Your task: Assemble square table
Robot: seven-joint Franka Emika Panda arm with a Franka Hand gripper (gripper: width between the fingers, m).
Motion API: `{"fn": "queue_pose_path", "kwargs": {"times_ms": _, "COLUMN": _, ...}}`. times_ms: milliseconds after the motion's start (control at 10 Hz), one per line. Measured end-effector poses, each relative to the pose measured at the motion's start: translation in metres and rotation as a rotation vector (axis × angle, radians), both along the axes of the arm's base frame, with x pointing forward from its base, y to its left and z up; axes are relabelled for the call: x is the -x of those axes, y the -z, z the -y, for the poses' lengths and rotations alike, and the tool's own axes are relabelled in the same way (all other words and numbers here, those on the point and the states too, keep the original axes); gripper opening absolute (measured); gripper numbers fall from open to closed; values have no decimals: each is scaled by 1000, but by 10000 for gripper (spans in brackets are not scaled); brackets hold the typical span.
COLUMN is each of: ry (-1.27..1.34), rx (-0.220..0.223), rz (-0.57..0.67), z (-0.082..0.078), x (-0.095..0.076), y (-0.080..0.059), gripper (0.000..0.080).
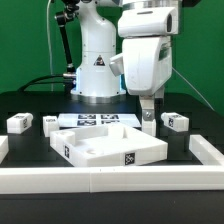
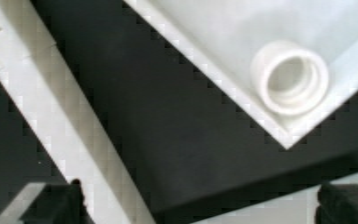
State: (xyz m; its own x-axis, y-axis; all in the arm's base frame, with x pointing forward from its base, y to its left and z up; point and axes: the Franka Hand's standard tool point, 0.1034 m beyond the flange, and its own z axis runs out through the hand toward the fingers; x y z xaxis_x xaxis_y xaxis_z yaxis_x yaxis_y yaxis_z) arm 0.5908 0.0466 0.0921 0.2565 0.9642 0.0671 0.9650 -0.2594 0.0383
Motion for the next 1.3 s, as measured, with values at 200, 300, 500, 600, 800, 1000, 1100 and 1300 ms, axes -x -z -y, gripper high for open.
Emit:
{"fn": "queue_pose_path", "kwargs": {"times_ms": 200, "ry": -113, "rx": 12, "rz": 5, "z": 2, "x": 0, "y": 1, "gripper": 650}}
{"fn": "queue_pose_path", "kwargs": {"times_ms": 300, "ry": -190, "rx": 23, "rz": 8, "z": 4, "x": 0, "y": 2, "gripper": 650}}
{"fn": "queue_pose_path", "kwargs": {"times_ms": 500, "ry": -401, "rx": 50, "rz": 27, "z": 14, "x": 3, "y": 5, "gripper": 650}}
{"fn": "queue_pose_path", "kwargs": {"times_ms": 600, "ry": -525, "rx": 66, "rz": 36, "z": 24, "x": 10, "y": 9, "gripper": 650}}
{"fn": "queue_pose_path", "kwargs": {"times_ms": 800, "ry": -603, "rx": 82, "rz": 30, "z": 32, "x": 15, "y": 12, "gripper": 650}}
{"fn": "queue_pose_path", "kwargs": {"times_ms": 1000, "ry": -717, "rx": 103, "rz": 28, "z": 36, "x": 15, "y": 13, "gripper": 650}}
{"fn": "queue_pose_path", "kwargs": {"times_ms": 1100, "ry": -695, "rx": 102, "rz": 25, "z": 37, "x": 16, "y": 13, "gripper": 650}}
{"fn": "queue_pose_path", "kwargs": {"times_ms": 1300, "ry": -678, "rx": 93, "rz": -2, "z": 48, "x": 40, "y": 23, "gripper": 650}}
